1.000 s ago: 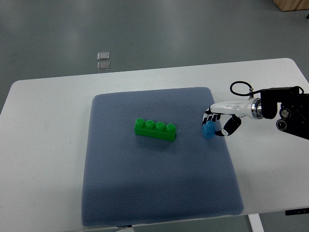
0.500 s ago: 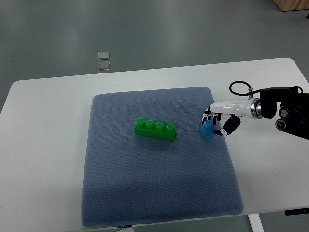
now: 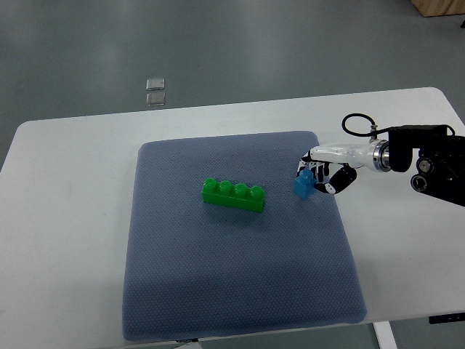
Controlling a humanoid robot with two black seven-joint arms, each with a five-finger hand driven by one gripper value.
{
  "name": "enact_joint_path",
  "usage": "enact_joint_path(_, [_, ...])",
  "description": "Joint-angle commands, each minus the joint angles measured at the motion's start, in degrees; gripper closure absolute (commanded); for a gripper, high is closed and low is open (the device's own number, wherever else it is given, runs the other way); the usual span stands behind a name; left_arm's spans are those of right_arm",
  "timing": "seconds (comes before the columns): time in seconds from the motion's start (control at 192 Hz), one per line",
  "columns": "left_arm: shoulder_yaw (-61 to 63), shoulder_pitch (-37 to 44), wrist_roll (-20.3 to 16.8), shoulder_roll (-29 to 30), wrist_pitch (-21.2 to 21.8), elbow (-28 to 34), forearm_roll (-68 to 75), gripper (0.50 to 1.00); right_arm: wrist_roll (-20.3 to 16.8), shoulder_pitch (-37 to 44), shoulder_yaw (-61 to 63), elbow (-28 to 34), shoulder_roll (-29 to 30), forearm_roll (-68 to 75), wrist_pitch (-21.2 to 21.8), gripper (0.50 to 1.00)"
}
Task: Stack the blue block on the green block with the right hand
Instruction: 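Lift the blue block and carry it over the green block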
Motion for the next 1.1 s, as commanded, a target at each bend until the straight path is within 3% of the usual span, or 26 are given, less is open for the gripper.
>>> enact_joint_path(0.0, [0.0,0.0,0.0,0.0,-0.1,0.0,0.0,0.5,0.7,2.0,0.2,0.0,0.1,0.0,-0.1,1.0])
enact_joint_path(0.443, [0.0,0.0,0.0,0.0,0.0,0.0,0.0,0.5,3.3,10.2,-0.3,-1.2,7.4,-0.2,-2.2,1.0])
enact_joint_path(0.724, [0.0,0.0,0.0,0.0,0.0,0.0,0.0,0.5,6.0,10.6,-0.6,-4.0,13.2,-3.7,-3.3,1.0])
enact_joint_path(1.093, [0.0,0.0,0.0,0.0,0.0,0.0,0.0,0.5,11.3,10.1,-3.0,-4.7,13.7,-6.2,-3.3,1.0])
